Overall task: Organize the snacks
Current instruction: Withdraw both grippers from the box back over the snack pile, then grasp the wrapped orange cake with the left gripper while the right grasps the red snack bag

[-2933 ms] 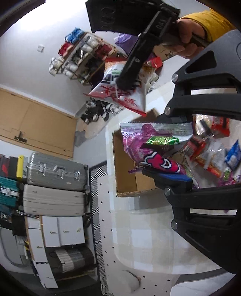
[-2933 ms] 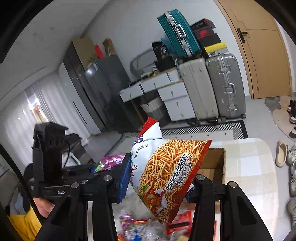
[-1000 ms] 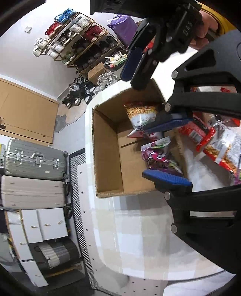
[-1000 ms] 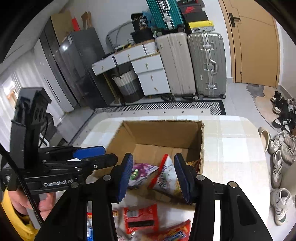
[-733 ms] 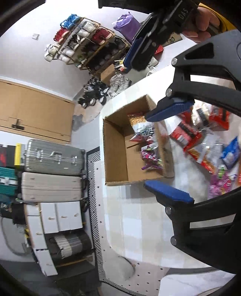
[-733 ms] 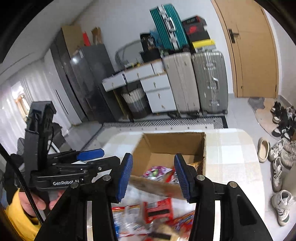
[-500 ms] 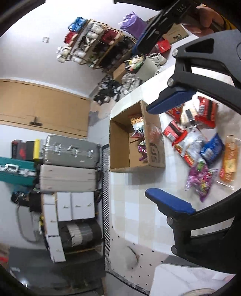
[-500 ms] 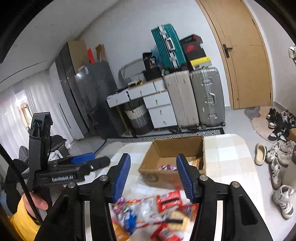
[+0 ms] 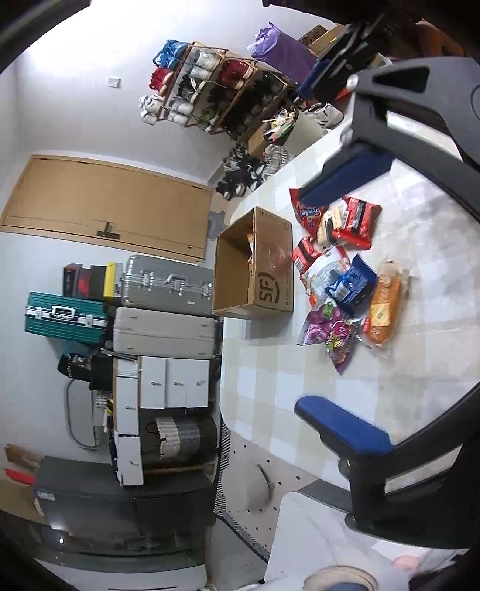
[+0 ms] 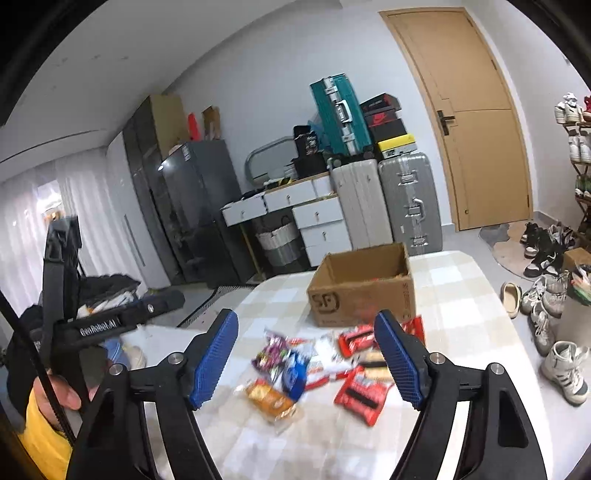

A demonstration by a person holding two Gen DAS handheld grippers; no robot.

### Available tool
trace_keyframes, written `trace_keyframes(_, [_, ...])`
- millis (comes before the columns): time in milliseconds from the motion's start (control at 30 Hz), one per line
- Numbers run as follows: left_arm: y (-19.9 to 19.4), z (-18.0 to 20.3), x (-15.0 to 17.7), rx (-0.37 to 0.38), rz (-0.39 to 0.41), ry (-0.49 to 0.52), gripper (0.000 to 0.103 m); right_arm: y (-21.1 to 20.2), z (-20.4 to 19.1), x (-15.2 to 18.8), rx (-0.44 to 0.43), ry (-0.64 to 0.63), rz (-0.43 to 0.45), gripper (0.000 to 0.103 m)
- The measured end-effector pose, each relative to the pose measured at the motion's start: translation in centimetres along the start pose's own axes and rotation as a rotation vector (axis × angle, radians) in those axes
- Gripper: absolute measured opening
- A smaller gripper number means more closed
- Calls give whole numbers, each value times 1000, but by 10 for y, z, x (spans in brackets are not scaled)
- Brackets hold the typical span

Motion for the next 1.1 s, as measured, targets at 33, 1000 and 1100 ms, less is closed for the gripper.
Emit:
trace_keyframes(33, [-8,2,6,-11,13,18,103,-7,-4,7,3,-5,1,78])
trace_keyframes(1000, [117,-14,104,-39,-227,17,103,52,32,85,7,76,-122,99])
trace_keyframes(1100, [138,-18,113,-38,-264,6,103,72,44,91,17,87,-169,99])
Point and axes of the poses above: each gripper's, at about its wrist camera, not at the fingertips, and y roughly the way its jaws point, z to its right, x to its underside, the point moved 3 cm from there along y, roughly the way its jaws point, and after that the axes turned 4 degrees about z, right-handed, at the moved point
